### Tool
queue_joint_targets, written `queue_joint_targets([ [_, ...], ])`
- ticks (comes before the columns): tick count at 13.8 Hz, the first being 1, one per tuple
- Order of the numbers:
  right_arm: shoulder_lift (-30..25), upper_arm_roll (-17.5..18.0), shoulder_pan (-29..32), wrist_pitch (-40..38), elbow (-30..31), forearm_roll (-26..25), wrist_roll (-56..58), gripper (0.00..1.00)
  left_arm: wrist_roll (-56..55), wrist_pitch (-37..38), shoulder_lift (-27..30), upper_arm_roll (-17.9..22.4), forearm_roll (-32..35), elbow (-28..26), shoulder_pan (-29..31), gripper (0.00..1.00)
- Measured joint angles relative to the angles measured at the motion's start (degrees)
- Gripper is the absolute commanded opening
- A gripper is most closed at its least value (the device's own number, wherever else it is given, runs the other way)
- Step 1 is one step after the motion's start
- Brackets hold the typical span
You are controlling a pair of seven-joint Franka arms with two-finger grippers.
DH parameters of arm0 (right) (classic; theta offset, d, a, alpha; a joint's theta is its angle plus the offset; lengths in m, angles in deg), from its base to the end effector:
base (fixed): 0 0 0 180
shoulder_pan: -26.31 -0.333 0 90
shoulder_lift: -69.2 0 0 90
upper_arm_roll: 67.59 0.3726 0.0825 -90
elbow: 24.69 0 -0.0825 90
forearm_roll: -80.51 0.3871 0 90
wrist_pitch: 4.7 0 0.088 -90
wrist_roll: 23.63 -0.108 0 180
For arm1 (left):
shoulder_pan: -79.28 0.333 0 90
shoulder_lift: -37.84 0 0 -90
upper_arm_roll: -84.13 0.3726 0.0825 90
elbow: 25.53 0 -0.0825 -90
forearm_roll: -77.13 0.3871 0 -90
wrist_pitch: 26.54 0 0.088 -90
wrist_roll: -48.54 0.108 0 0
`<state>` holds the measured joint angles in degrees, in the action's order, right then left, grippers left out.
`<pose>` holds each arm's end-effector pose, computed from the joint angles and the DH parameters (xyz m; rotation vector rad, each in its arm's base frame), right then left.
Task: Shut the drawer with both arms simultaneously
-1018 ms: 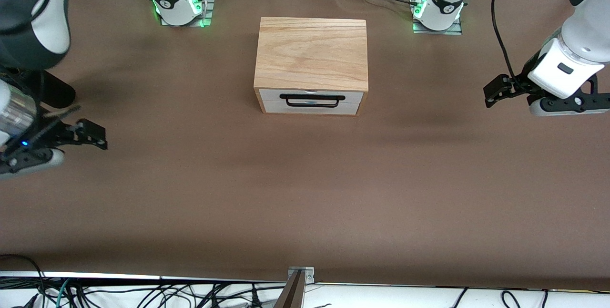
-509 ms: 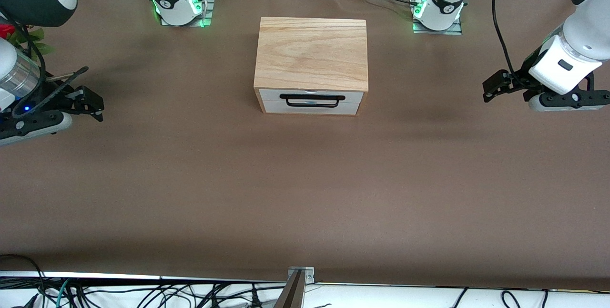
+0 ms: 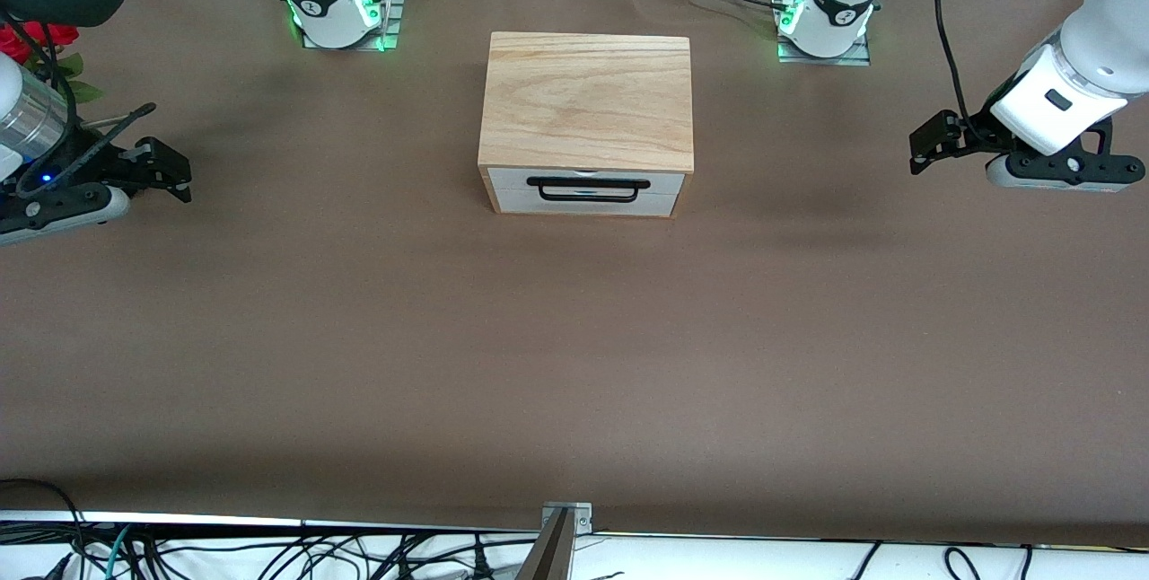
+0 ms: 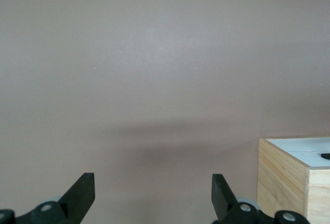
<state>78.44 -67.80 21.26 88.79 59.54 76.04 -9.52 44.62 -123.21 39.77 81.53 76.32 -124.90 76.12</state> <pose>0.6191 0.0446 0.6388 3.0203 0.5115 -0.0092 0.5480 -0.0571 0.6307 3.1298 -0.0475 -0.0227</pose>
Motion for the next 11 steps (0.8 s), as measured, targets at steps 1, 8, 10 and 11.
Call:
queue_joint_targets([
  [1, 0.06, 0.00, 0.09, -0.18, 0.00, 0.37, -0.04, 1.00, 0.01, 0.03, -0.08, -0.01, 0.00, 0.01, -0.02, 1.00],
  [8, 0.66, 0.09, 0.43, -0.30, 0.00, 2.06, -3.87, 1.00, 0.04, -0.01, -0.88, 0.27, 0.00, 0.77, 0.17, 1.00],
  [10, 0.74, 0.11, 0.46, -0.31, 0.00, 2.55, -8.74, 1.00, 0.16, -0.01, -1.62, 0.22, 0.10, 1.89, 0.16, 1.00],
  [11, 0.74, 0.11, 0.50, -0.31, 0.00, 2.83, -9.76, 1.00, 0.22, -0.01, -1.87, 0.19, 0.13, 2.19, 0.15, 1.00],
])
